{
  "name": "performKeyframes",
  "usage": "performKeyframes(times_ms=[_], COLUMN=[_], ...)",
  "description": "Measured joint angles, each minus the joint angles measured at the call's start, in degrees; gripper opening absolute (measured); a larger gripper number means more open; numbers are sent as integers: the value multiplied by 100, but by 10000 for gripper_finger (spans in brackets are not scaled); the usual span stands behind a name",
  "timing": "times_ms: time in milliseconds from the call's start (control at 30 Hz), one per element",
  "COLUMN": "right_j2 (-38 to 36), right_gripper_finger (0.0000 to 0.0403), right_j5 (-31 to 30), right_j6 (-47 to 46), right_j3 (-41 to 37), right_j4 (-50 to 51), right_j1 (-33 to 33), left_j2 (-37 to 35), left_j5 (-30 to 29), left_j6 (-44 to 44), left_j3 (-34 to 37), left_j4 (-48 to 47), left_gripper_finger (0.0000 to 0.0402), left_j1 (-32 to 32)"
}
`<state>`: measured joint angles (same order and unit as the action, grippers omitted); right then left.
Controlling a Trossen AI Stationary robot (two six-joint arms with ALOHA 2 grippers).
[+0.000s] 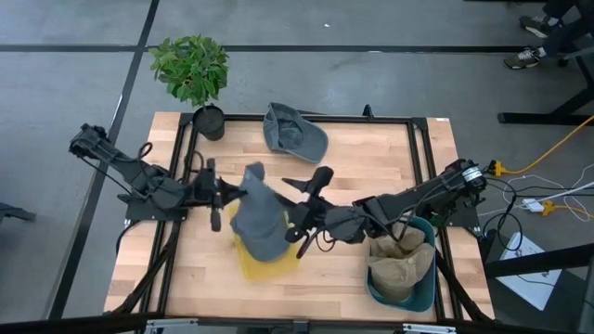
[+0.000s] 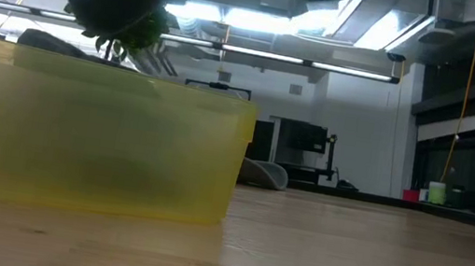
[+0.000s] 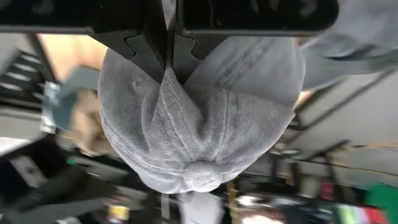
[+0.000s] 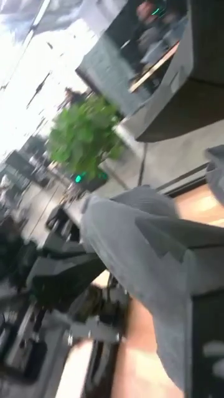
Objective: Pick & Place hat
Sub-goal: Put the left blue cap into the yellow bin
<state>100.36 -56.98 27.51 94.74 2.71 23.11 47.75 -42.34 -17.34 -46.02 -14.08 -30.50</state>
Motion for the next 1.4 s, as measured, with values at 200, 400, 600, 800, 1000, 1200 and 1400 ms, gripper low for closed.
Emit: performKeyframes(times_ms=[200, 400, 600, 800, 1000, 1200, 1400], right_j2=[-17, -17, 74, 302, 550, 658, 658], right_gripper_finger=[242, 251, 251, 251, 251, 251, 251], right_j5=[-347, 531, 1139, 1088, 854, 807, 799], right_j6=[-970, -2071, -2503, -2467, -1933, -1986, -2085], right_j3=[0, 0, 0, 0, 0, 0, 0], right_j4=[24, 328, 269, 14, -871, -1011, -951], right_j1=[77, 74, -76, -327, -628, -950, -1068], left_j2=[-69, -69, -66, -50, 175, 386, 392], left_j5=[-1270, -2120, -2421, -1989, -1473, -987, -850], left_j6=[-1, 8, 218, 294, 210, 147, 151], left_j3=[0, 0, 0, 0, 3, 7, 7], left_j4=[10, 186, 720, 1205, 1415, 1512, 1611], left_gripper_finger=[4, 4, 4, 4, 4, 4, 5], left_j1=[-139, -128, 4, 282, 521, 638, 636])
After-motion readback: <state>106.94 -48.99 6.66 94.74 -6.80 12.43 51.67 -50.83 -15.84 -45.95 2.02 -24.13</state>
